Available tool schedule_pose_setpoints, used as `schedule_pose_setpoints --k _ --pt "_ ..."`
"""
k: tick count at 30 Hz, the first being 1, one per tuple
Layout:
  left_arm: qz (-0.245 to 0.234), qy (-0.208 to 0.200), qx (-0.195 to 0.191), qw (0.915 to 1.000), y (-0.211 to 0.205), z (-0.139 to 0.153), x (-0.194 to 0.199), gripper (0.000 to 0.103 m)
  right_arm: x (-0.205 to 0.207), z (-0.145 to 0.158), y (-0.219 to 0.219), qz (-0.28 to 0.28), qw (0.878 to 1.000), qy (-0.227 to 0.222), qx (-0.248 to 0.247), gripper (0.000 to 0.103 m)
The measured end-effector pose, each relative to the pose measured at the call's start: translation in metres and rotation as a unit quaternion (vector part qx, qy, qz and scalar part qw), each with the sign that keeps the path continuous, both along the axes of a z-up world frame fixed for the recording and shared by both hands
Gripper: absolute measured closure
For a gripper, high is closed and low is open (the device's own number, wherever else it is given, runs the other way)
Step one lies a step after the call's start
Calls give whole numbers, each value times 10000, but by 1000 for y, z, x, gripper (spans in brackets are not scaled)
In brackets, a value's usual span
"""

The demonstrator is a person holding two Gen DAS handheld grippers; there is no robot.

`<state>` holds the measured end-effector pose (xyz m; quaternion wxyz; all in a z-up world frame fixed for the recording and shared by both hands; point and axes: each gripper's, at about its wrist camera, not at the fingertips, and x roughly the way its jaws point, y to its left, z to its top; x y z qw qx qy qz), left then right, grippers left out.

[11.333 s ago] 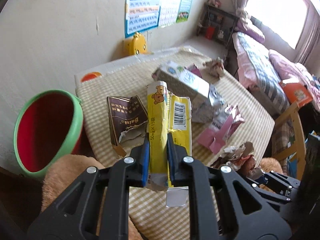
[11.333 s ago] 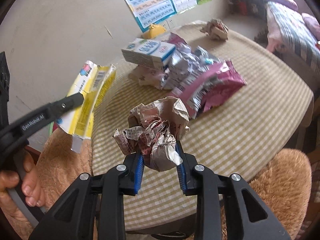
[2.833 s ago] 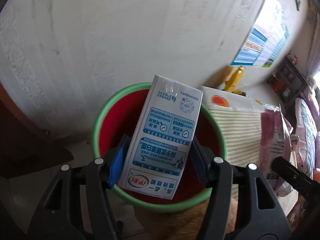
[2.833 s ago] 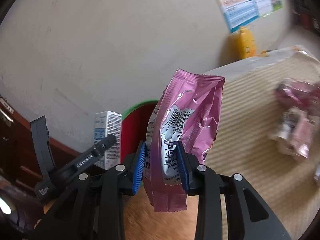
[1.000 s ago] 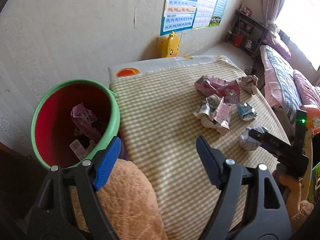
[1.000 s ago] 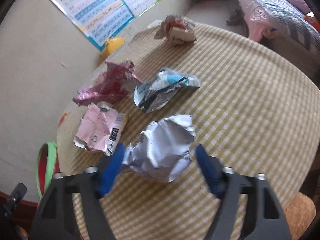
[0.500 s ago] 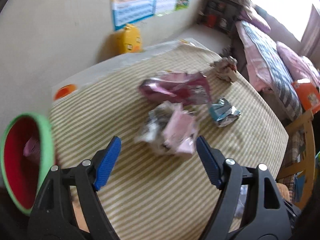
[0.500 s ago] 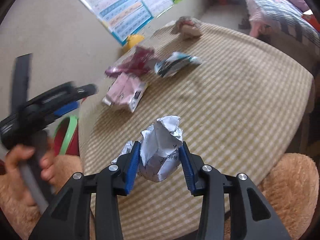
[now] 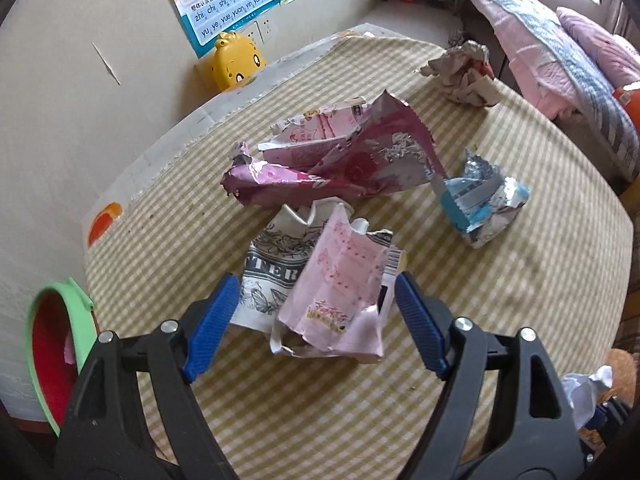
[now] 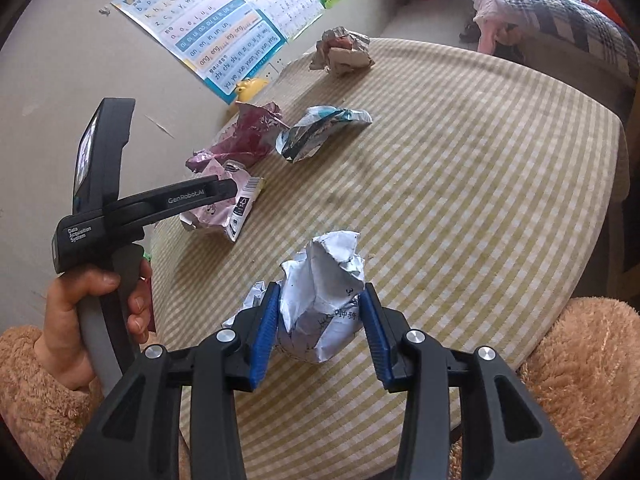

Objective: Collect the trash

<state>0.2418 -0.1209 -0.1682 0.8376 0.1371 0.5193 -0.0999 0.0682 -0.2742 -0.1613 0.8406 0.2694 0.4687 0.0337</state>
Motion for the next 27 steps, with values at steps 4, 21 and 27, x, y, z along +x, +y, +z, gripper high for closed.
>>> schedule_pose_setpoints --k 4,21,27 --pt "317 102 -190 9993 11 -1 1 26 0 -1 -1 -4 10000 10 52 63" --pt "334 200 -1282 9910 38 34 -36 77 2 -4 -1 -9 9999 58 90 63" --pt "428 314 -1356 9893 65 34 -73 77 1 -3 0 44 10000 27 49 62"
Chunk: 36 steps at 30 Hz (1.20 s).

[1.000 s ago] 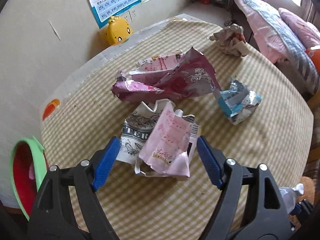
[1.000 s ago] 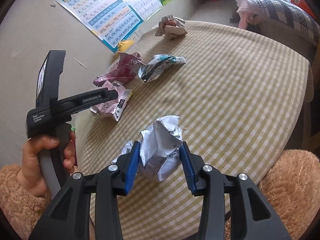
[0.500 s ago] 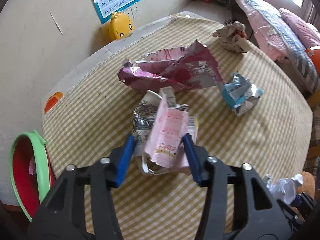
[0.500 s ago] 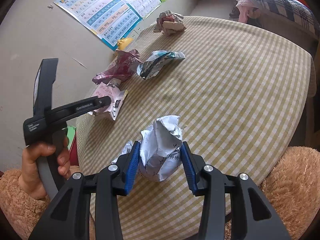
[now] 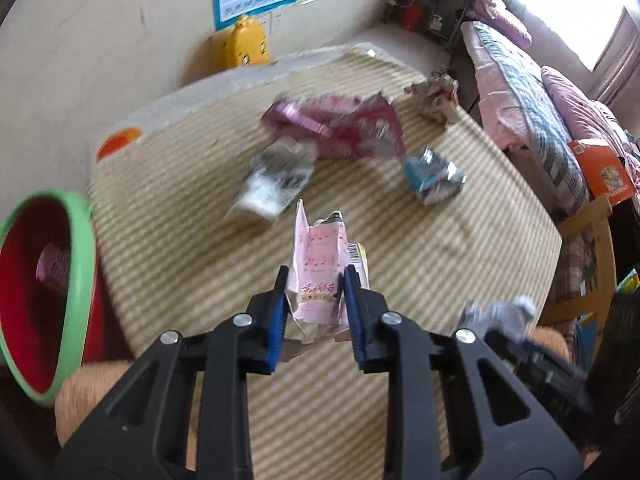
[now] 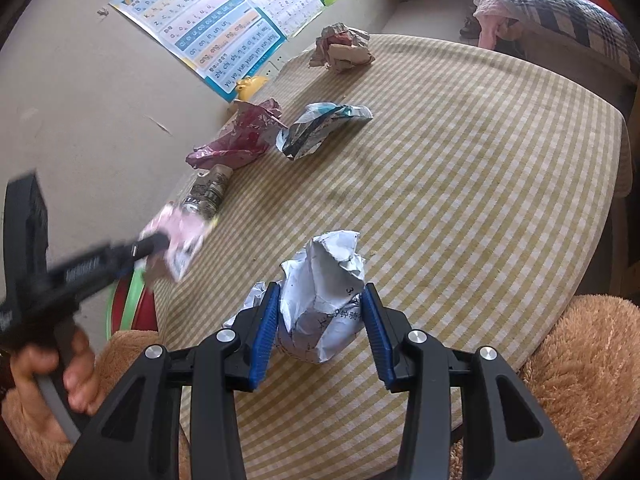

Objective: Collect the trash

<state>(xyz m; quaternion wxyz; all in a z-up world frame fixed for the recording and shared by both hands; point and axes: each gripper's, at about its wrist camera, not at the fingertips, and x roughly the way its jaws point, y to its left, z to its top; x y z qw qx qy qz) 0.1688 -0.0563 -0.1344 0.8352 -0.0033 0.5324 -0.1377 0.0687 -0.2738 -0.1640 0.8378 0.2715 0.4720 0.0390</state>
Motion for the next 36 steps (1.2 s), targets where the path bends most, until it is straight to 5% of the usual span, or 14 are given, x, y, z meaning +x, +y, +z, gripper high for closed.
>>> schedule_pose_setpoints --k 5,11,15,16,18,21,23,26,28,30,33,36 --pt "-3 203 326 9993 14 -23 -13 70 1 0 2 35 10000 21 -20 62" --pt "175 112 213 9996 26 -22 -17 47 0 1 1 23 10000 21 -58 62" --pt "122 160 246 9995 28 -26 -22 47 1 1 3 55 9999 30 -87 62" --pt "141 160 266 9994 29 -27 -23 48 1 1 4 62 9999 24 -101 62" --pt "210 183 256 9993 32 -27 -25 72 2 1 4 69 9999 25 -110 62" --pt "344 230 66 9991 41 -25 -24 77 2 0 4 52 9999 48 -96 62" --pt "405 228 50 9989 45 -24 -24 94 2 0 3 54 9999 62 -92 62" --pt "428 300 36 9986 46 -28 -24 93 3 -1 4 71 9999 67 -106 62" --pt "423 289 64 9987 44 -29 -24 75 3 -1 4 73 9999 69 -112 62" --pt "438 178 17 9989 44 -25 -25 43 3 -1 4 64 9999 78 -102 62" --pt "492 114 -161 9986 42 -22 -22 31 5 -3 4 75 9999 105 -106 61" --pt "325 327 -146 9988 31 -34 -14 30 6 -4 5 99 9997 147 -146 61"
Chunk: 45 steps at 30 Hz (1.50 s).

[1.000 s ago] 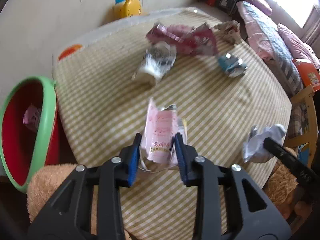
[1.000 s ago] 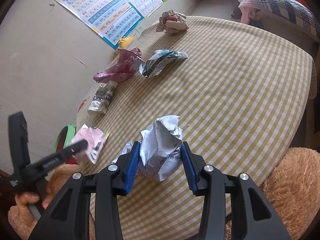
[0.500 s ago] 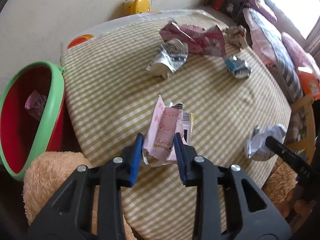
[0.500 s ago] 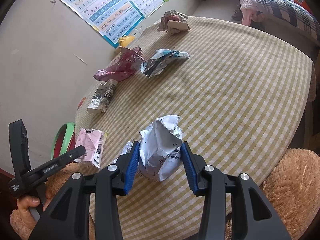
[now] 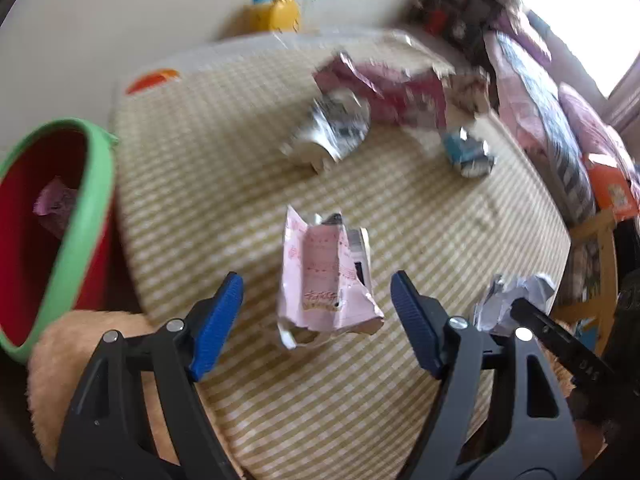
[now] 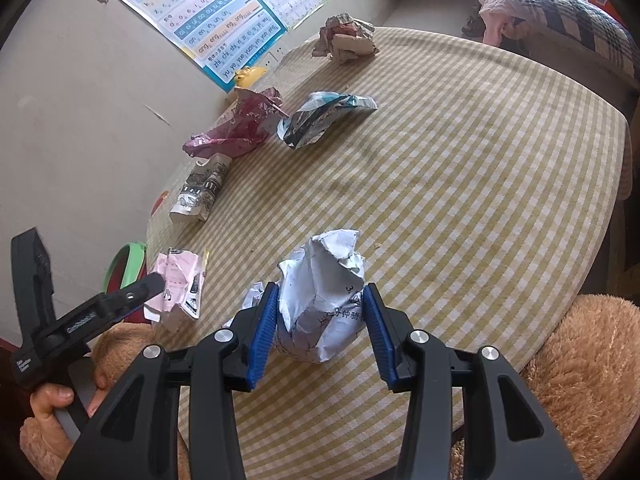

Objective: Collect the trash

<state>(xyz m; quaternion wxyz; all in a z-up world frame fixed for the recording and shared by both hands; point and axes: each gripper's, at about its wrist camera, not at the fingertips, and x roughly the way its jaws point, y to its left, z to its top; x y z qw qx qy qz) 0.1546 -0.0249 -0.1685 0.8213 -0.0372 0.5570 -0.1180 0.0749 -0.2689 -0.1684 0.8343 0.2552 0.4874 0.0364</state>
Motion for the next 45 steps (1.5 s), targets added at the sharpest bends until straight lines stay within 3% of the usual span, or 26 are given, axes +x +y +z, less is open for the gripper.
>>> schedule_pose_setpoints --k 2,3,6,15,30,45 --pt "-154 239 142 9995 -9 -15 3 30 -1 1 0 12 10000 -18 -40 61" --pt "-188 300 166 9992 -11 -18 3 40 -1 1 0 16 10000 -28 -54 61" --pt "-341 323 158 9988 -16 -22 -1 57 -2 0 0 10 10000 -7 -57 61" --pt "72 -28 87 9999 4 -5 -5 59 -1 0 0 9 10000 9 -73 61" --pt "29 -762 327 9966 4 29 -19 58 -1 21 15 105 9984 -65 -560 61" --pt "265 -737 38 9969 25 29 -17 58 7 52 45 347 9934 -243 -1064 61"
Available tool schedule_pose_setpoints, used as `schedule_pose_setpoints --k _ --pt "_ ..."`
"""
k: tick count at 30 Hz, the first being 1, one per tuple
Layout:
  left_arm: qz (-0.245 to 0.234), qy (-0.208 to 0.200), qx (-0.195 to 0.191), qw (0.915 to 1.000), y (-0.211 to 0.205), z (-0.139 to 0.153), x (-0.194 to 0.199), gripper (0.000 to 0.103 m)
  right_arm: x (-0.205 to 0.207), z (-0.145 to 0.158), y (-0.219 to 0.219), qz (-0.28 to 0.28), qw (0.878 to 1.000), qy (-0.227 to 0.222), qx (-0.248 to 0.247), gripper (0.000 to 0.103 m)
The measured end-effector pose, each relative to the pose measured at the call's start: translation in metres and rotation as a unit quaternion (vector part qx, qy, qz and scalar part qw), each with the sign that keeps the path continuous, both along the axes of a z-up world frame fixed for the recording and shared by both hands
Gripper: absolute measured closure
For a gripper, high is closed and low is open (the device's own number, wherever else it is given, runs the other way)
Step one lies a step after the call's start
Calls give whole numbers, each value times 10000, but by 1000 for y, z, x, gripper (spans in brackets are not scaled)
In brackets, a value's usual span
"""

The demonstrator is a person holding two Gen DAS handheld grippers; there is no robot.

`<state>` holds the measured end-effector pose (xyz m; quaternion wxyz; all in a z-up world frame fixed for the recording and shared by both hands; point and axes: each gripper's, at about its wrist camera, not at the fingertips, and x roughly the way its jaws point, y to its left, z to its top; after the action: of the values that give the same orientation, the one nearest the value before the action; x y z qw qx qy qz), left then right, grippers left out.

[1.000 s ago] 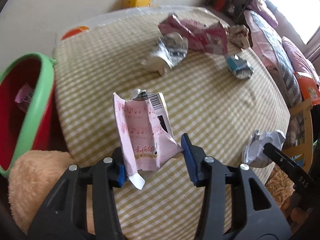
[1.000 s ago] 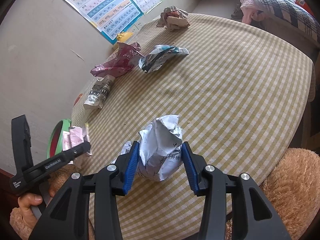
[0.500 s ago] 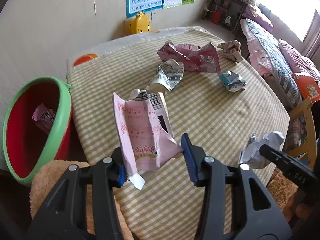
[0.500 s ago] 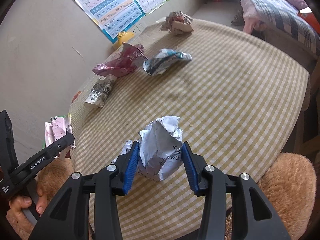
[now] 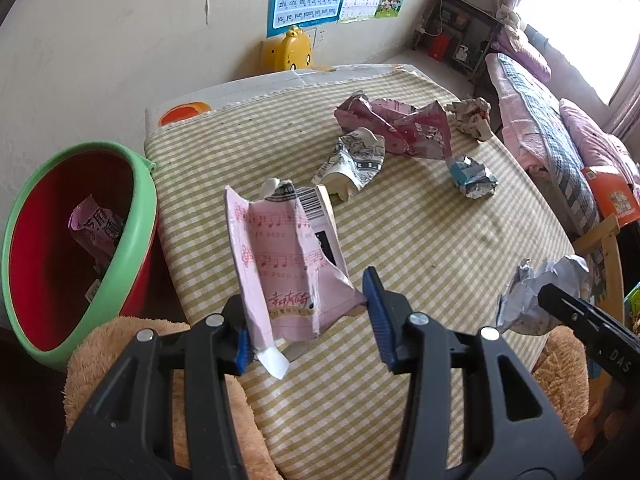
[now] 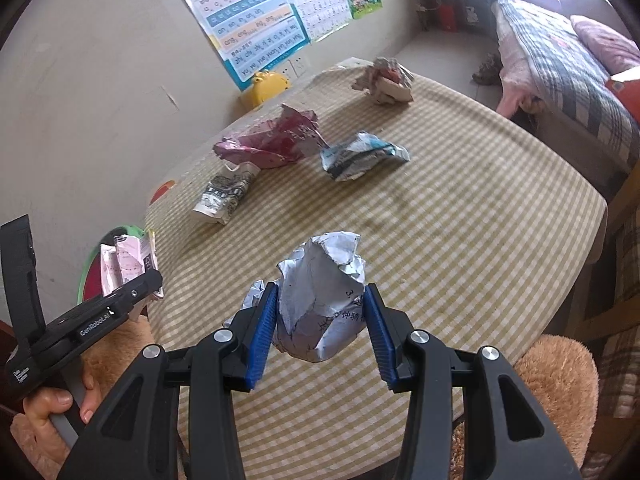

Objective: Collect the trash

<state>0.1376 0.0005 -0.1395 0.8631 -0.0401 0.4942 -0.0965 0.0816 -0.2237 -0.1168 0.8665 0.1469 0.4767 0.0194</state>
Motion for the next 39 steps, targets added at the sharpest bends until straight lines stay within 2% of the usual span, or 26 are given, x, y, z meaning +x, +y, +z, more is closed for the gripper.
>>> schedule_pose_setpoints --k 11,30,39 --pt "11 -257 -101 9996 10 14 -7 58 6 10 26 300 9995 -10 -130 61" --pt "168 -352 -309 9988 29 26 -11 57 16 25 60 662 9975 -197 -136 61" --pt "551 -544 -329 9965 62 41 -13 56 22 32 87 964 9948 -302 -114 61"
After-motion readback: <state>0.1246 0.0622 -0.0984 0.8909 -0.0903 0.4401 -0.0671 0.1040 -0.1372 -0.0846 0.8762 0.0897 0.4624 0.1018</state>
